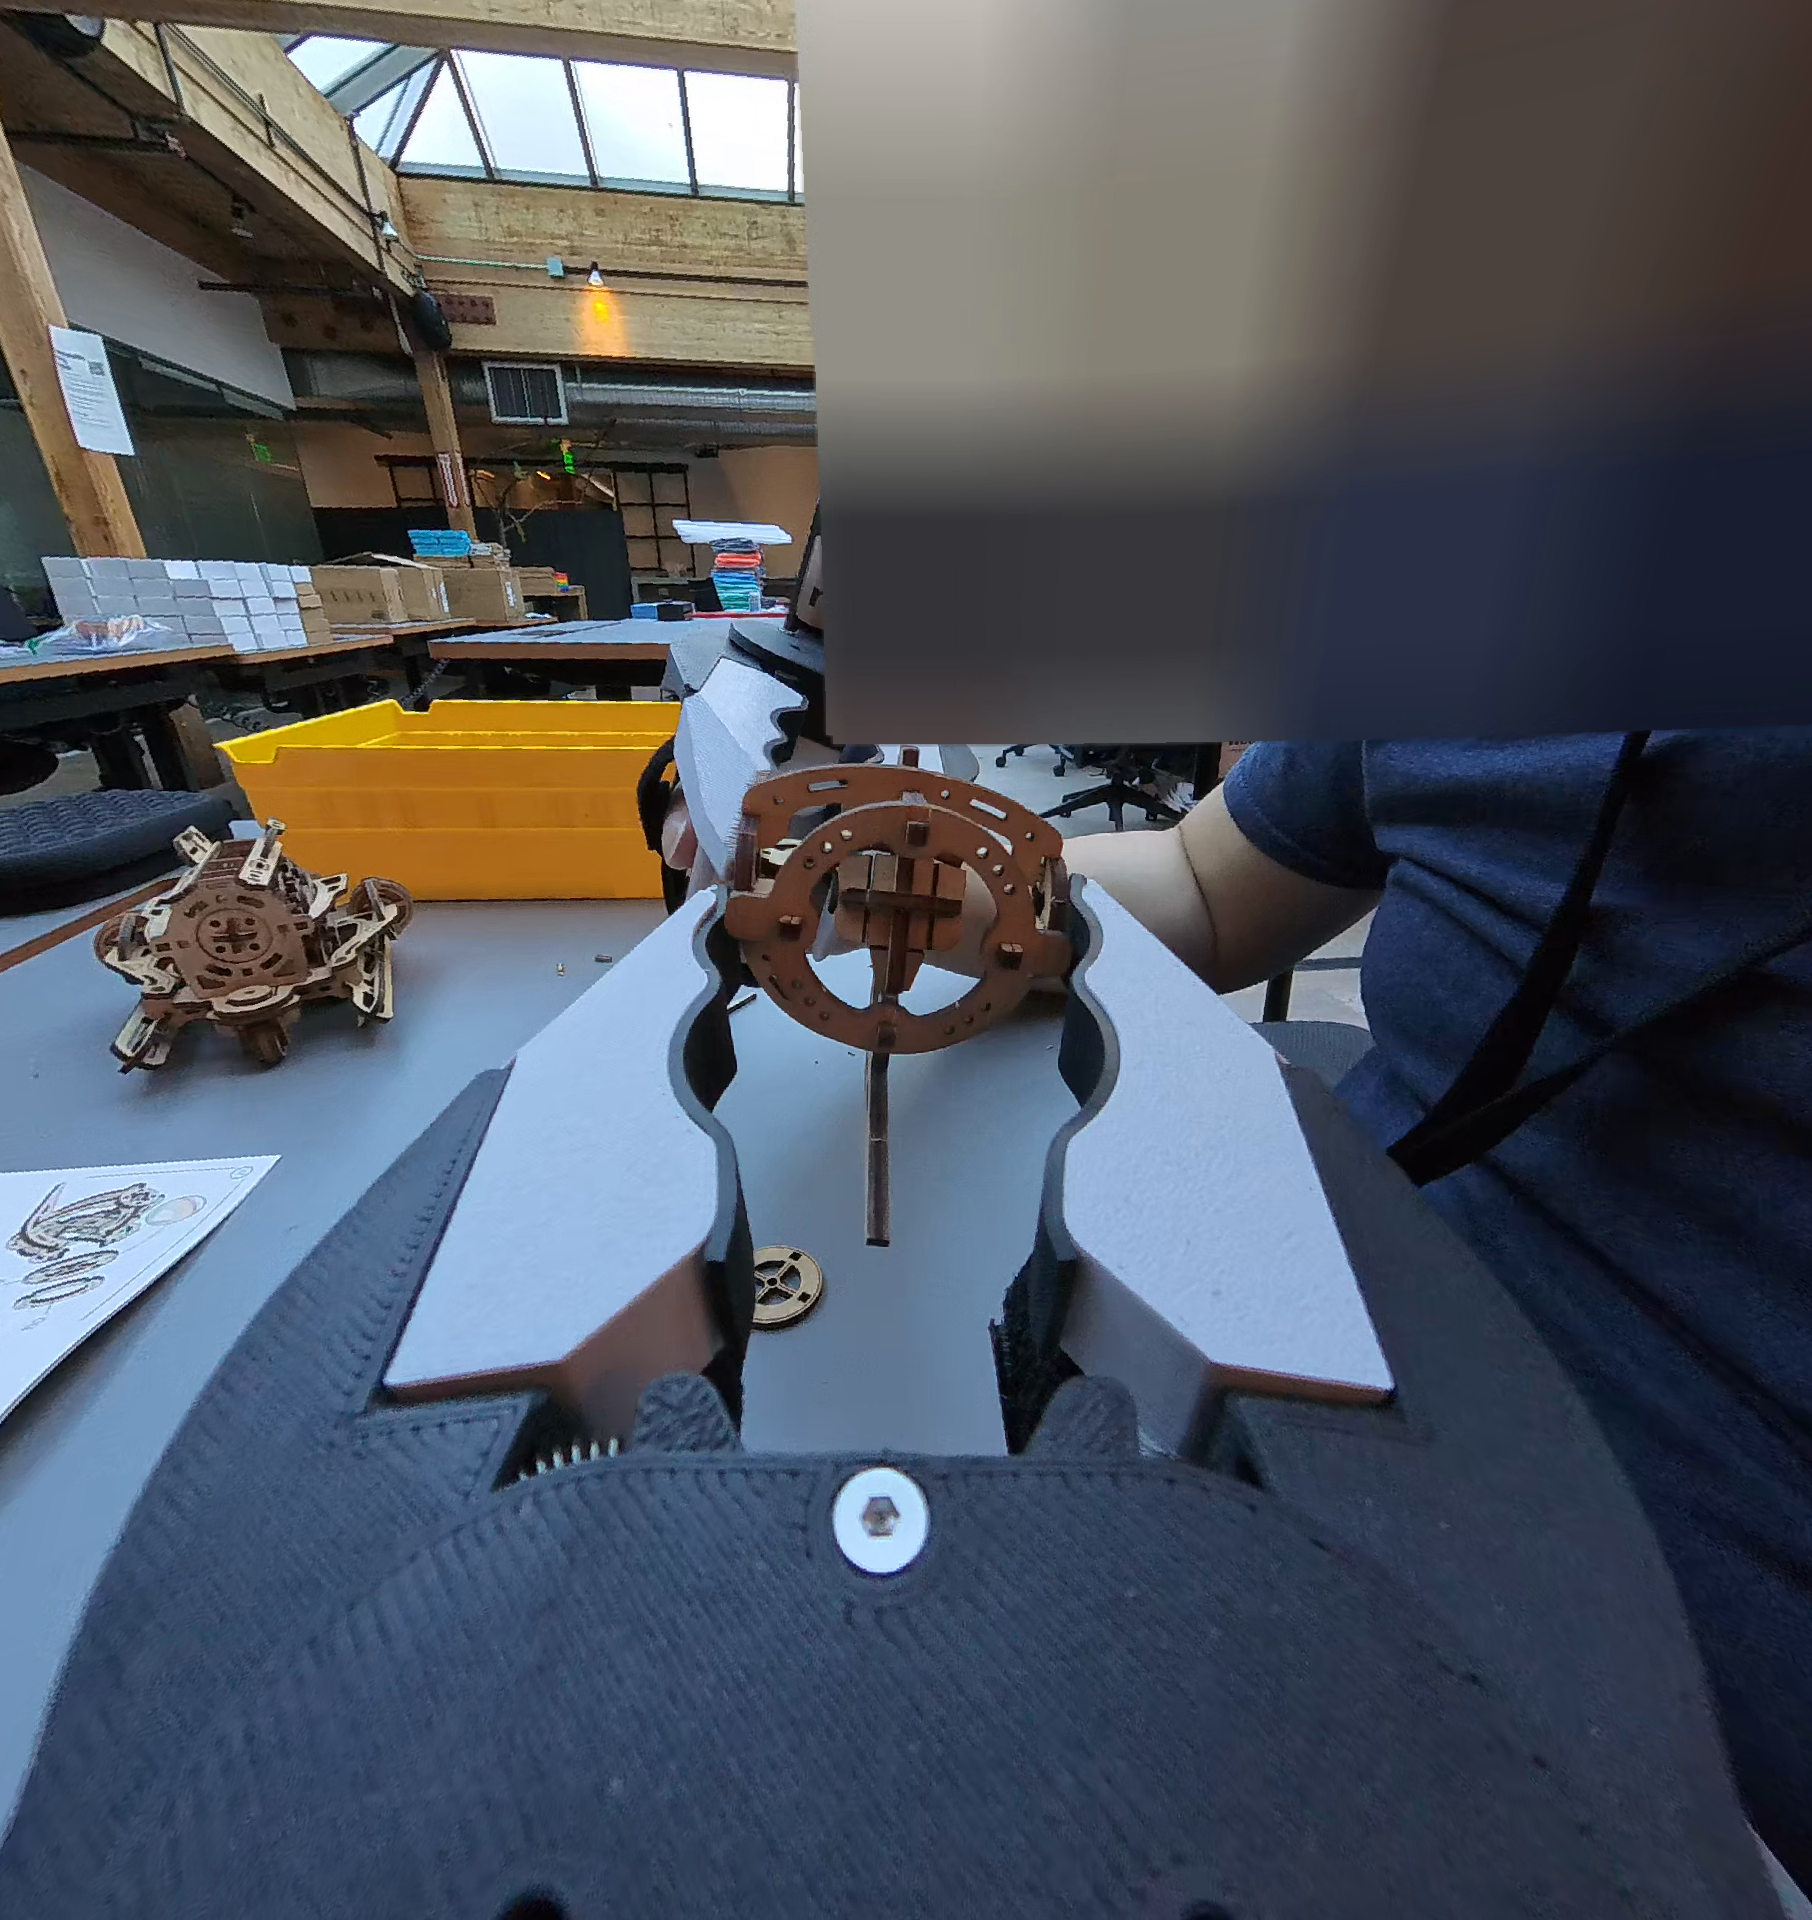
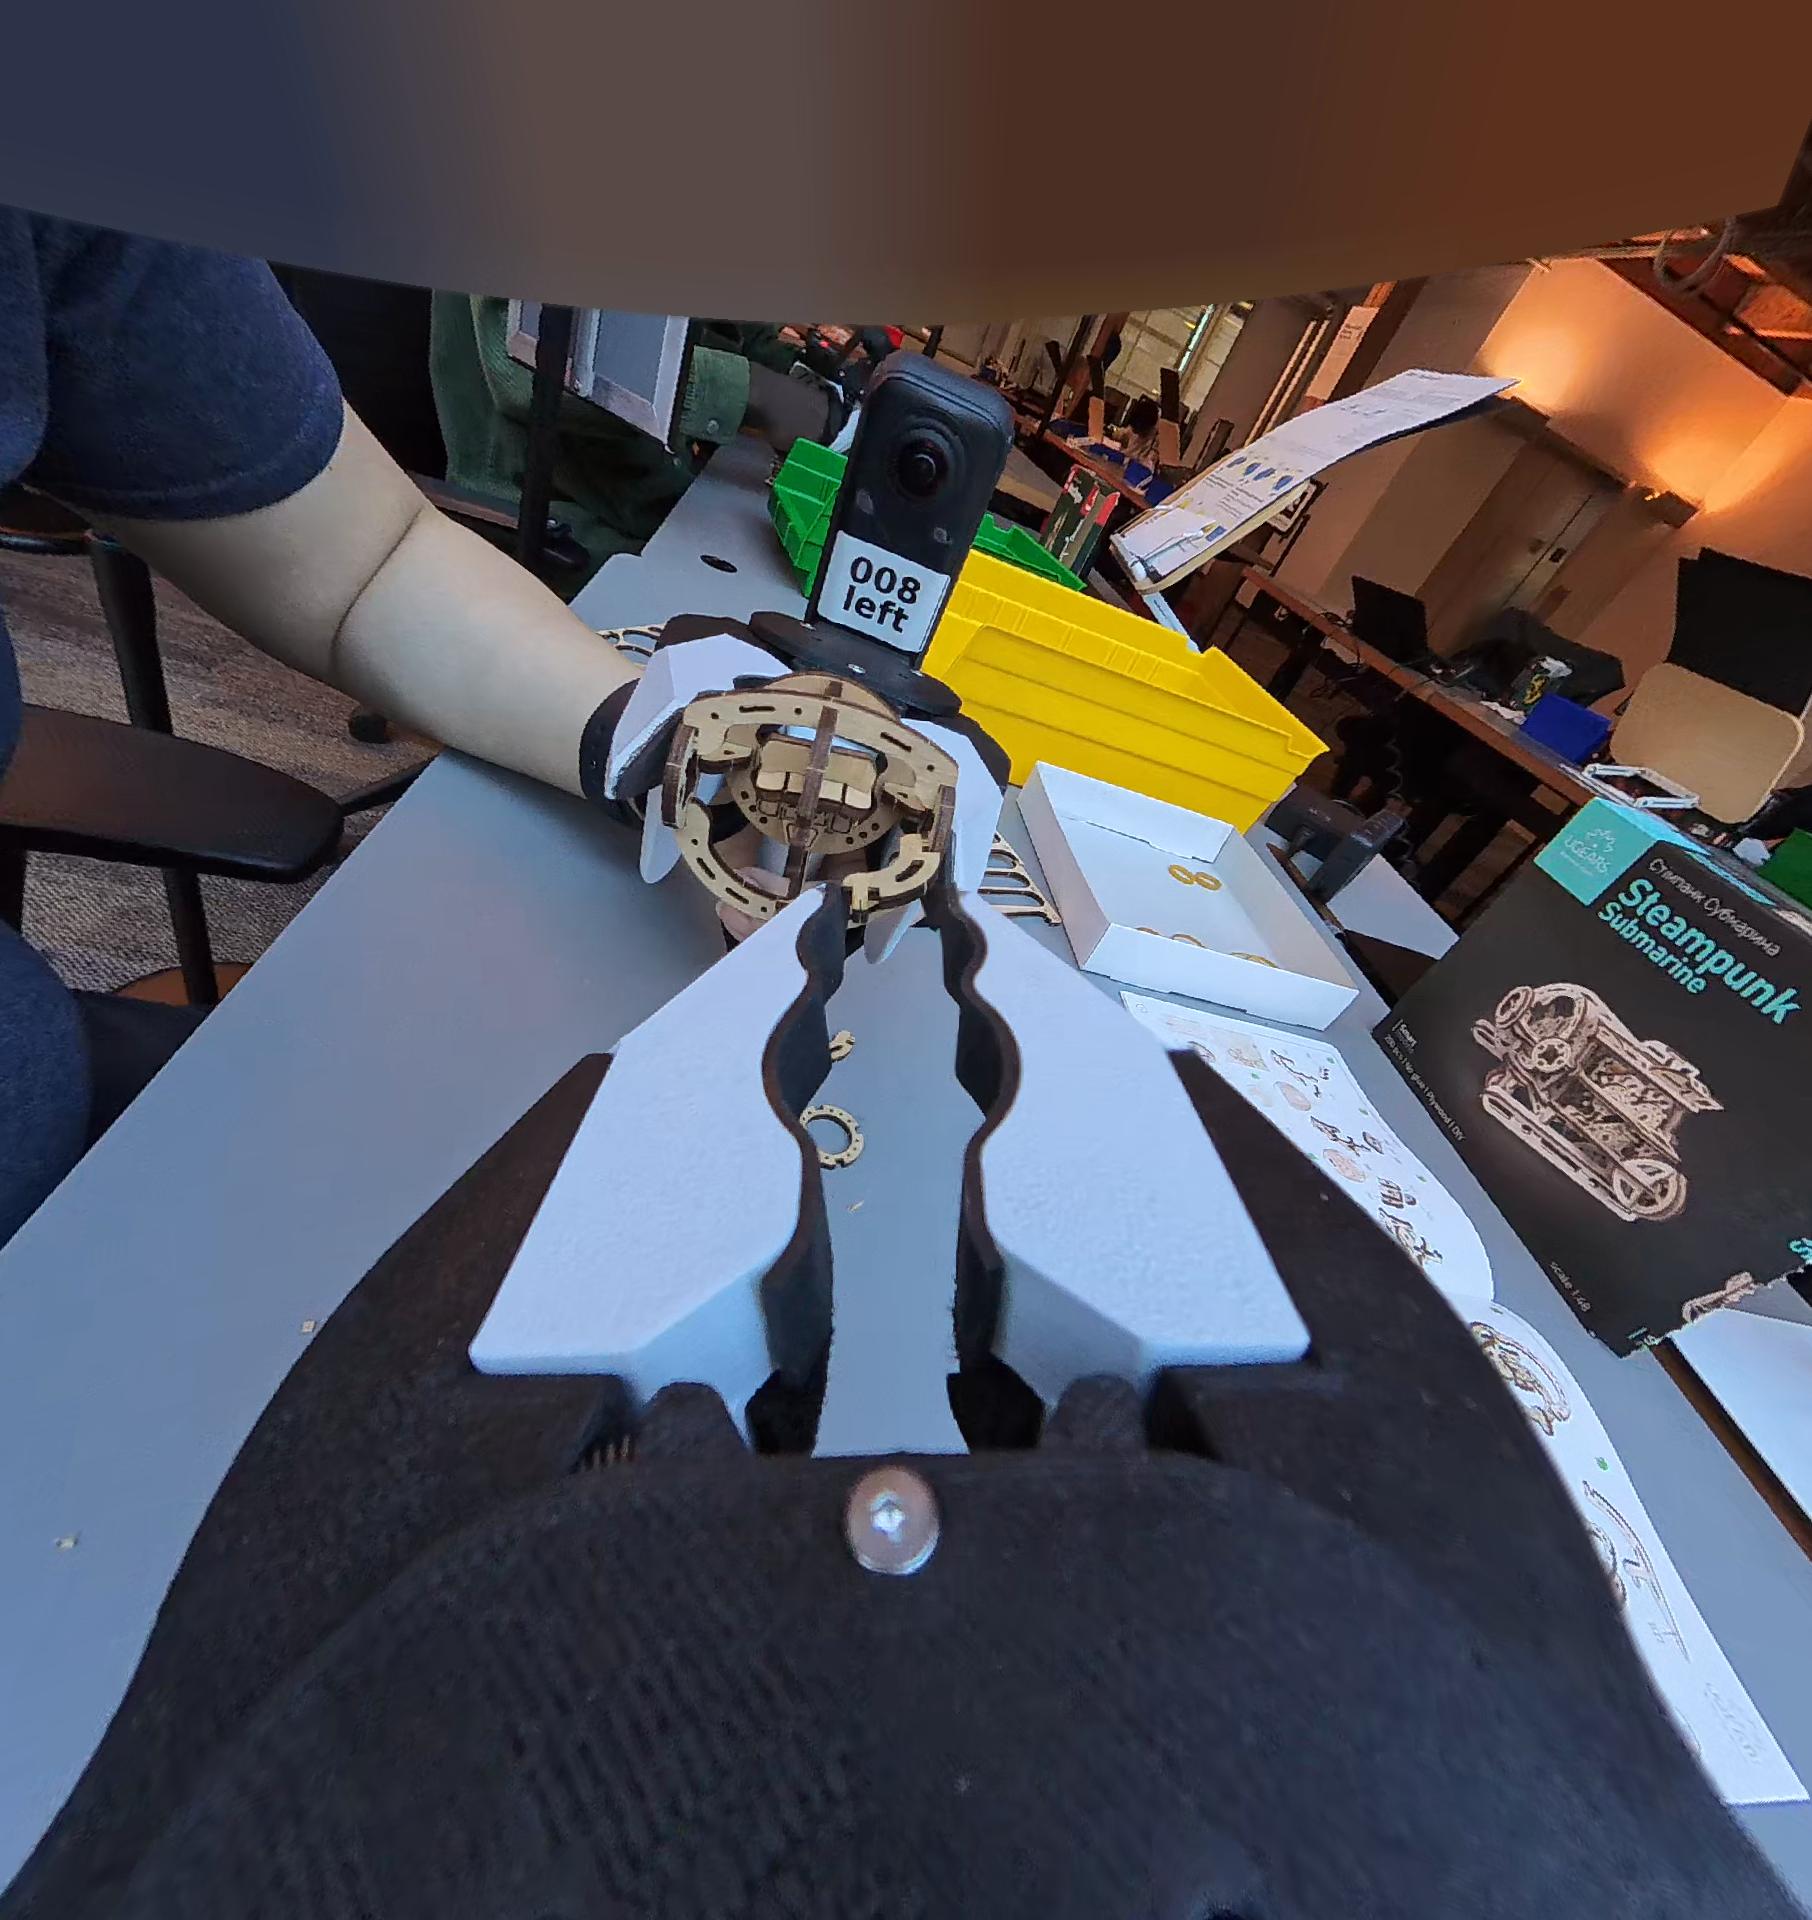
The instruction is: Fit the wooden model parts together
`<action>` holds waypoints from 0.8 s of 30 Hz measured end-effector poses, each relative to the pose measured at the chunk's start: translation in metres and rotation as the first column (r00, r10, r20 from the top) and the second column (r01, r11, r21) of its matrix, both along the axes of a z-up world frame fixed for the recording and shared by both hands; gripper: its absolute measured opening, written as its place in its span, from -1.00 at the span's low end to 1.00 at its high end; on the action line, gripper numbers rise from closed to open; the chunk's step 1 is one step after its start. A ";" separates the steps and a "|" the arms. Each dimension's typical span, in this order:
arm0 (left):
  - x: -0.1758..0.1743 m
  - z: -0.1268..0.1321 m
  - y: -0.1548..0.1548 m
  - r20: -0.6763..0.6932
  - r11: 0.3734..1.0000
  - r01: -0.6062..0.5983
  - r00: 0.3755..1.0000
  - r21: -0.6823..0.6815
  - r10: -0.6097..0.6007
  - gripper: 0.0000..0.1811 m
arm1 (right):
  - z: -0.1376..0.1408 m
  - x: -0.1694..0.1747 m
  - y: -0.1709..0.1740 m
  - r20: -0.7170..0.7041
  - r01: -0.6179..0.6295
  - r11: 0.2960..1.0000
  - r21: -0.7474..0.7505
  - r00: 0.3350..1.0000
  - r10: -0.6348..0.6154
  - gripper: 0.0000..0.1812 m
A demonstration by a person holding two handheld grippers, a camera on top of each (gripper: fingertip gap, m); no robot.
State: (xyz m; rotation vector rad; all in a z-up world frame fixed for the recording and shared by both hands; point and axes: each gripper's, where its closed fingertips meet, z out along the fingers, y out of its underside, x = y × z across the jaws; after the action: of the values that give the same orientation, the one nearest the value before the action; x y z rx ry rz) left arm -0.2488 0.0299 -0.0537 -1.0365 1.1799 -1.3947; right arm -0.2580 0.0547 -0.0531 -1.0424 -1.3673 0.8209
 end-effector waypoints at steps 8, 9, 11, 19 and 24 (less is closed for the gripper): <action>0.000 0.001 0.001 0.004 1.000 -0.012 1.000 0.005 0.012 -0.33 | 0.002 0.000 0.001 -0.005 0.029 0.998 0.047 1.000 -0.029 -0.82; 0.000 0.001 0.001 0.005 1.000 -0.012 1.000 0.006 0.012 -0.33 | 0.002 0.000 0.002 -0.007 0.031 0.998 0.052 1.000 -0.030 -0.81; 0.000 0.002 0.001 0.005 1.000 -0.016 1.000 0.009 0.016 -0.33 | 0.003 0.000 0.002 -0.014 0.033 0.998 0.047 0.999 -0.032 -0.80; -0.001 0.003 0.000 0.012 1.000 -0.013 1.000 0.003 0.013 -0.33 | 0.004 -0.001 -0.001 -0.021 0.022 0.998 0.059 1.000 -0.021 -0.82; 0.000 0.002 -0.001 0.006 1.000 -0.019 1.000 0.021 0.018 -0.33 | 0.006 -0.001 -0.002 -0.034 0.018 0.999 0.043 0.999 -0.017 -0.84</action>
State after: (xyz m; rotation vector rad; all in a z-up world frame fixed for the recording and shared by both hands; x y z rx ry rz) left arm -0.2484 0.0291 -0.0518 -1.0259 1.1758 -1.3673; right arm -0.2594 0.0528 -0.0467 -1.0018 -1.3401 0.7895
